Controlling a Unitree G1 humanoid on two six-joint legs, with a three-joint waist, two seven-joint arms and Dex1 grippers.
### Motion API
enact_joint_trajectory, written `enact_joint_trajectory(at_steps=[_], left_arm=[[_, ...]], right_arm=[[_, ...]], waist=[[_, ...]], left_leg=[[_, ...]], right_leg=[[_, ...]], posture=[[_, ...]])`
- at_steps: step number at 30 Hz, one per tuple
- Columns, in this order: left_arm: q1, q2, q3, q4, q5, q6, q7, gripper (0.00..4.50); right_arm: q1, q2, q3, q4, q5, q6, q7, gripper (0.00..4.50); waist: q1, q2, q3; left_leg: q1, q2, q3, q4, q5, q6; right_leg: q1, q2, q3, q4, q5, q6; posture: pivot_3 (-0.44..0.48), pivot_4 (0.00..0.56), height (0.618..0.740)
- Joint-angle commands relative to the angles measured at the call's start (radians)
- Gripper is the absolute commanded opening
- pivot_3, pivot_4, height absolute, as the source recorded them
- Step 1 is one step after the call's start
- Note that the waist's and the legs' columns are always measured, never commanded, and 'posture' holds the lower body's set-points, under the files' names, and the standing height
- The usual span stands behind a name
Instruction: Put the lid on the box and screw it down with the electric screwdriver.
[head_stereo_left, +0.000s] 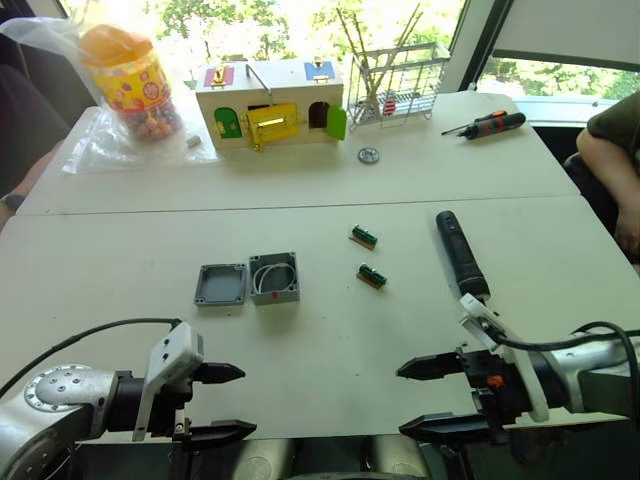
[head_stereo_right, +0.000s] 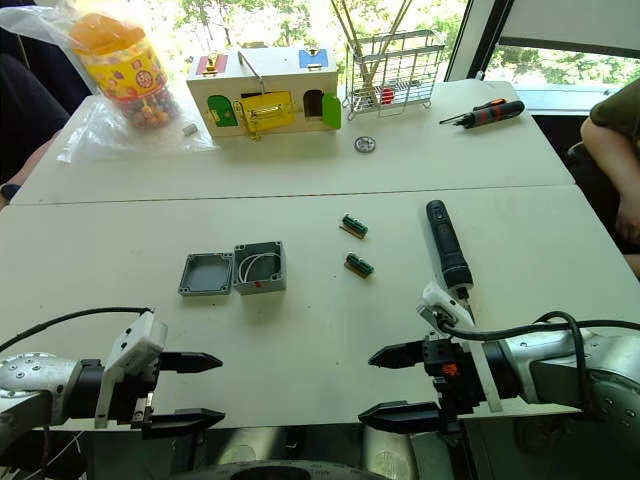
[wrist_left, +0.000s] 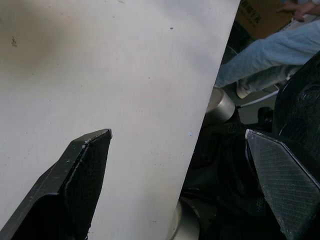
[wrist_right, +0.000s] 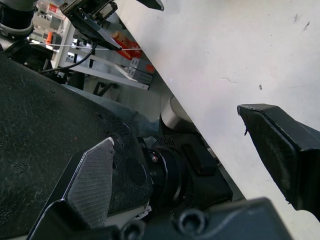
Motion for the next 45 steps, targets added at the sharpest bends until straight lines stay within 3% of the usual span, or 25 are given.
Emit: enact_joint_trajectory(at_steps=[1, 13, 19, 23, 27, 29, 32, 37, 42, 45], left_arm=[[-0.003, 0.011, -0.008, -0.016, -0.007, 0.001, -0.014, 4.40], [-0.021, 0.009, 0.018, -0.012, -0.073, 0.039, -0.025, 4.40], [-0.030, 0.021, 0.011, -0.017, -0.004, 0.032, 0.034, 4.40], [-0.101, 0.095, 0.013, 0.034, 0.068, 0.062, 0.073, 4.40], [-0.312, 0.229, 0.010, 0.141, 0.060, 0.119, 0.022, 4.40], [-0.440, 0.298, -0.039, 0.185, 0.074, 0.126, -0.025, 4.40], [-0.683, 0.362, -0.202, 0.245, 0.168, 0.064, -0.130, 4.40], [-1.046, 0.243, -0.485, 0.341, 0.313, 0.031, -0.269, 4.40], [-1.134, 0.129, -0.680, 0.402, 0.466, -0.030, -0.338, 4.40], [-1.163, 0.043, -0.739, 0.466, 0.526, -0.046, -0.329, 4.40]], right_arm=[[0.003, 0.003, -0.026, -0.026, 0.024, -0.018, -0.004, 4.50], [0.000, 0.036, -0.022, -0.023, -0.012, -0.069, -0.040, 4.50], [-0.034, 0.040, 0.007, -0.005, -0.023, -0.066, -0.055, 4.50], [-0.087, 0.036, 0.025, 0.018, -0.014, -0.053, -0.062, 4.50], [-0.185, 0.051, 0.031, 0.039, 0.041, -0.036, -0.119, 4.50], [-0.227, 0.063, 0.051, 0.033, 0.042, -0.034, -0.144, 4.50], [-0.287, 0.097, 0.086, 0.020, 0.033, -0.040, -0.189, 4.50], [-0.336, 0.166, 0.162, 0.004, -0.027, -0.055, -0.260, 4.50], [-0.312, 0.228, 0.219, -0.011, -0.129, -0.087, -0.312, 4.50], [-0.288, 0.266, 0.235, -0.016, -0.165, -0.104, -0.336, 4.50]], waist=[[0.000, 0.000, 0.000], [0.000, 0.000, 0.000], [0.000, 0.000, 0.000], [0.002, 0.000, 0.000], [0.000, -0.001, 0.001], [0.000, -0.002, 0.001], [-0.004, -0.002, 0.002], [-0.012, -0.003, 0.002], [-0.032, -0.003, 0.002], [-0.034, -0.004, 0.002]], left_leg=[[0.000, 0.000, 0.000, 0.000, 0.000, 0.000], [0.000, 0.000, 0.000, 0.000, 0.000, 0.000], [0.000, 0.000, 0.000, 0.000, 0.000, 0.000], [0.000, 0.000, 0.000, 0.000, 0.000, 0.000], [0.000, 0.000, 0.000, 0.000, 0.000, 0.000], [0.000, 0.000, -0.001, 0.000, 0.000, 0.000], [-0.001, -0.001, 0.000, -0.001, 0.000, -0.001], [-0.001, 0.000, 0.001, -0.001, 0.004, -0.007], [-0.002, -0.001, 0.001, 0.000, 0.004, -0.007], [-0.002, 0.000, 0.000, 0.000, 0.005, -0.007]], right_leg=[[0.000, 0.000, 0.000, 0.000, 0.000, 0.000], [0.000, 0.000, 0.000, 0.000, 0.000, 0.000], [0.000, 0.000, 0.000, 0.000, 0.000, 0.000], [0.000, 0.000, 0.000, 0.000, 0.000, 0.000], [-0.001, 0.001, 0.000, 0.000, 0.000, -0.001], [-0.001, 0.001, 0.000, 0.000, 0.000, 0.000], [-0.002, 0.001, 0.000, 0.000, 0.001, 0.000], [-0.003, 0.001, 0.000, 0.000, 0.001, 0.001], [-0.003, 0.001, 0.000, 0.002, 0.002, 0.002], [-0.003, 0.003, 0.000, 0.004, 0.002, 0.003]], posture=[[0.000, 0.150, 0.740], [0.000, 0.150, 0.740], [0.000, 0.150, 0.740], [0.000, 0.150, 0.740], [0.000, 0.150, 0.740], [0.000, 0.150, 0.740], [0.000, 0.150, 0.740], [0.000, 0.150, 0.740], [0.000, 0.150, 0.740], [0.000, 0.150, 0.740]])
